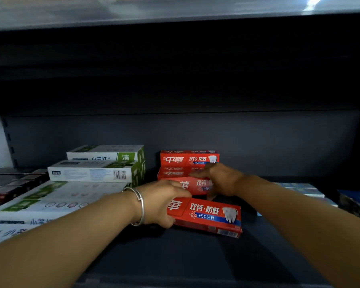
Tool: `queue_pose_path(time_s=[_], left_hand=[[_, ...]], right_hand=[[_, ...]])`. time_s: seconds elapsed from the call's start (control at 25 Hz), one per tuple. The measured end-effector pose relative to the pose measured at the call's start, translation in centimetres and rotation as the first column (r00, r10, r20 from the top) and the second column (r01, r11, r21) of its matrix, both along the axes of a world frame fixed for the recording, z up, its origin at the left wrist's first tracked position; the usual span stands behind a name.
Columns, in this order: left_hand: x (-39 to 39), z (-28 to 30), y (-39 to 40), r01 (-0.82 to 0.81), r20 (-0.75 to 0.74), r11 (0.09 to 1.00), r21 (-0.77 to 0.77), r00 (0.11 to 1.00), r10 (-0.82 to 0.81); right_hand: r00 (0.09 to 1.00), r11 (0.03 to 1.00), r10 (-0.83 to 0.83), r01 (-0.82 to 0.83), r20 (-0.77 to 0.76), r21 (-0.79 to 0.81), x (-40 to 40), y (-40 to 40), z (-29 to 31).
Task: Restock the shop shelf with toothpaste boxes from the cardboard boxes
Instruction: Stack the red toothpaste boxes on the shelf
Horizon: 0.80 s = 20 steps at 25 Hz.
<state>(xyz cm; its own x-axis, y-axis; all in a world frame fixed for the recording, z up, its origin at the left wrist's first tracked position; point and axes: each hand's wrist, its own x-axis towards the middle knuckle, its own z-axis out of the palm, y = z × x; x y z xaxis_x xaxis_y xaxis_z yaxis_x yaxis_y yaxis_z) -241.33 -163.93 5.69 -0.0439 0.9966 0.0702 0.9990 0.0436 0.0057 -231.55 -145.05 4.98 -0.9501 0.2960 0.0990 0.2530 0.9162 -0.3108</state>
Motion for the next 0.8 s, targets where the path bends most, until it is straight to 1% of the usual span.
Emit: queue_pose_path(time_s=[0.04, 0.08, 0.12, 0.16, 0.2, 0.24, 0.28, 0.36, 0.4, 0.52, 0.64, 0.8], left_hand=[[-0.2, -0.1, 0.0, 0.001, -0.005, 1.0, 0.003, 1.0, -0.001], [-0.3, -0.2, 0.1, 0.003, -0.004, 1.0, 0.004, 1.0, -0.003], [-0.5, -0.2, 0.1, 0.006, 0.004, 1.0, 0.004, 1.0, -0.006], [-0.6, -0.2, 0.2, 0.014, 0.019, 1.0, 0.008, 1.0, -0.014], [-0.7, -0.2, 0.2, 0.02, 0.036, 1.0, 0.012, 0.999, -0.02], [-0.7, -0.2, 0.2, 0.025, 0.048, 1.0, 0.015, 0.999, -0.026], [-0.8, -0.2, 0.2, 0.026, 0.053, 1.0, 0.015, 0.998, -0.027], [-0.9, -0.2, 0.3, 0.023, 0.062, 1.0, 0.013, 0.998, -0.024], [-0.9, -0.3, 0.2, 0.022, 0.061, 1.0, 0.013, 0.998, -0.023], [-1.1, -0.4, 0.2, 0.039, 0.053, 0.999, 0.027, 0.998, -0.04], [-1.5, -0.4, 0.2, 0.045, 0.049, 0.998, 0.038, 0.998, -0.047], [-1.7, -0.5, 0.4, 0.036, 0.046, 0.999, 0.032, 0.998, -0.038]], right_hand=[[1.0, 0.995, 0.012, -0.015, -0.026, -0.094, -0.3, 0.2, -0.6], [0.997, 0.991, 0.009, -0.02, -0.081, -0.136, -0.5, 0.3, -1.0], [0.993, 0.996, 0.015, -0.025, -0.12, -0.082, -0.4, 0.6, -1.2], [0.988, 0.995, 0.023, -0.037, -0.152, -0.093, -0.5, 0.8, -1.4], [0.985, 0.998, 0.04, -0.048, -0.165, -0.048, -0.6, 0.7, -1.5], [0.987, 0.997, 0.035, -0.045, -0.155, -0.062, -0.5, 0.4, -1.3], [0.994, 0.997, 0.053, -0.057, -0.1, -0.043, -0.5, 0.3, -1.1], [0.999, 0.979, 0.028, -0.02, -0.04, 0.201, -0.8, -0.2, -0.8], [0.999, 0.972, 0.003, 0.005, -0.034, 0.235, -1.0, -0.3, -0.8], [0.999, 0.963, -0.037, 0.043, -0.029, 0.266, -2.2, -1.1, -0.8], [0.995, 0.935, -0.095, 0.101, -0.035, 0.339, -3.4, -1.9, -0.9], [0.989, 0.93, -0.14, 0.15, -0.054, 0.335, -4.1, -2.5, -0.5]])
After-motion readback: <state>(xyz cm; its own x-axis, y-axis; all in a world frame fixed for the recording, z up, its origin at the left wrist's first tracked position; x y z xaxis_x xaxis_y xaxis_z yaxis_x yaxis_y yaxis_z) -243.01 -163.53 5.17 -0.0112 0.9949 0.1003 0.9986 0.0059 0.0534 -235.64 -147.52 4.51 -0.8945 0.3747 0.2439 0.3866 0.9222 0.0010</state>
